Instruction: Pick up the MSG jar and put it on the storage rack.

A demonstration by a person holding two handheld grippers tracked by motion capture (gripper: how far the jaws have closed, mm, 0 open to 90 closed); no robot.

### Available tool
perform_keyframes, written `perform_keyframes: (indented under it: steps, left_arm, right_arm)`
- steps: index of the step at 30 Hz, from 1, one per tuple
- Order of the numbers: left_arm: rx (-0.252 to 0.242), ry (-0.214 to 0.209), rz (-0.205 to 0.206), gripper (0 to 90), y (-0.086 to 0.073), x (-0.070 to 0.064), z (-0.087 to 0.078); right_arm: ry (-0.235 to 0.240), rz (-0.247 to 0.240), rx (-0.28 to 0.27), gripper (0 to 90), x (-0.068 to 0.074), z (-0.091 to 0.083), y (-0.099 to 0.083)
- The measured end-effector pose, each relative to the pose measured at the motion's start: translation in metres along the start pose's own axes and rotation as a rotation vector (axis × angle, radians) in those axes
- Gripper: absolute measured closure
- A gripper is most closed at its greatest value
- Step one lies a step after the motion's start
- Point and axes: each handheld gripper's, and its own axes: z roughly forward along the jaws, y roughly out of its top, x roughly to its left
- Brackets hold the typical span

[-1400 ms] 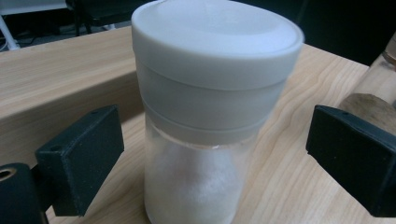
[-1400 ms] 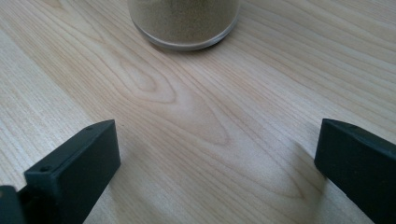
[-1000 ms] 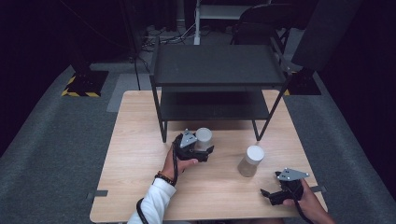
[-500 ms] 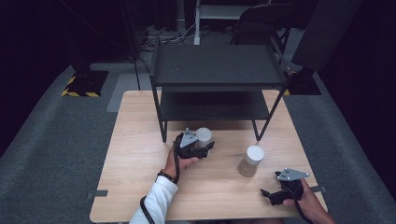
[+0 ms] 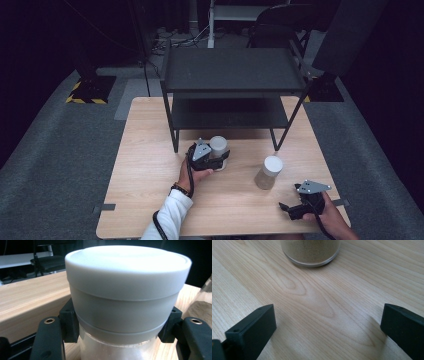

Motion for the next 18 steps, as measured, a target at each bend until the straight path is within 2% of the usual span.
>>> perform_keyframes:
  steps: [10, 18]
  left_arm:
    - [0.009, 0.004, -0.007, 35.0, 0.005, -0.001, -0.002]
    - [0.002, 0.013, -0.015, 35.0, 0.024, -0.007, -0.012]
  right_arm:
    - [0.000, 0.000, 0.000, 0.0, 0.000, 0.000, 0.000]
    - [0.000, 0.000, 0.000, 0.0, 0.000, 0.000, 0.000]
